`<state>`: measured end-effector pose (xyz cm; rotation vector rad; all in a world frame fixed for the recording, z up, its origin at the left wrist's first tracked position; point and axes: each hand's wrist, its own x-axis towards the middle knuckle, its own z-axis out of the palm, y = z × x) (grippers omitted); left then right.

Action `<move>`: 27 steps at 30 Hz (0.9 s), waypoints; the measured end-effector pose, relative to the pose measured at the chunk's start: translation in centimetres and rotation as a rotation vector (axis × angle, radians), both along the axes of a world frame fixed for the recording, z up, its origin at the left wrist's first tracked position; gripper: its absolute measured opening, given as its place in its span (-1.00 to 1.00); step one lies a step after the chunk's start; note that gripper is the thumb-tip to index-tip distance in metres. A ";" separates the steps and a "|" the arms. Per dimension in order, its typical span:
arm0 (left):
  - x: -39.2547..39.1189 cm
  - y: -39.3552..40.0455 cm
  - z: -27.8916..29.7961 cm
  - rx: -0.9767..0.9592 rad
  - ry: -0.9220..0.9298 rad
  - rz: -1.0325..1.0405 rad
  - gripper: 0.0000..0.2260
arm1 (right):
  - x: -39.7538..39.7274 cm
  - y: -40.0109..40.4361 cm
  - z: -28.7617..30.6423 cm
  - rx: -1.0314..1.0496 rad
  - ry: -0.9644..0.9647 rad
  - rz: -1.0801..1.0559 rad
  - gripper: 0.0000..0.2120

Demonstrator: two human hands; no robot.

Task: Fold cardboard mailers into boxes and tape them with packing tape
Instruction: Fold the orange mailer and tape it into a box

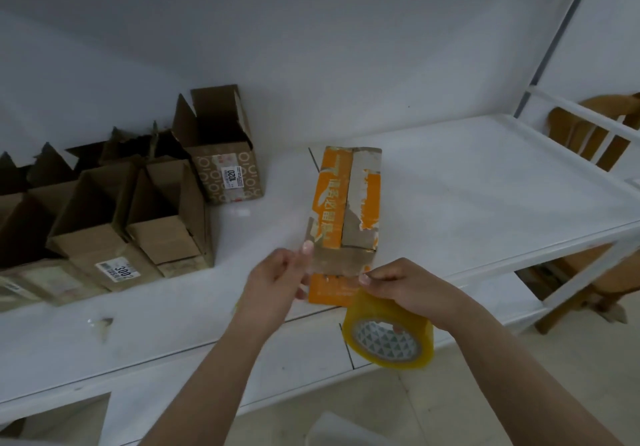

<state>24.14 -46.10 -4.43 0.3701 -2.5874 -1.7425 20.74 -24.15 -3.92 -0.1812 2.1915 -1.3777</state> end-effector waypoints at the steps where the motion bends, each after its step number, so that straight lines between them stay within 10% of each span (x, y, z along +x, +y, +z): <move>1: 0.2 1.1 0.4 0.045 -0.089 -0.079 -0.28 | 0.1 -0.3 -0.1 -0.012 0.002 0.004 -0.82; 16: -0.6 1.4 -0.7 -0.304 0.318 -0.028 -0.70 | 0.7 2.7 1.8 -0.199 -0.012 -0.064 -0.55; 23: -3.0 -2.4 0.6 -0.282 0.440 0.116 -0.68 | -1.0 5.2 4.6 0.308 0.289 -0.123 -0.62; 27: -4.2 -2.8 0.6 -0.268 0.451 0.165 -0.69 | -1.8 5.5 6.4 0.201 0.272 -0.101 -0.50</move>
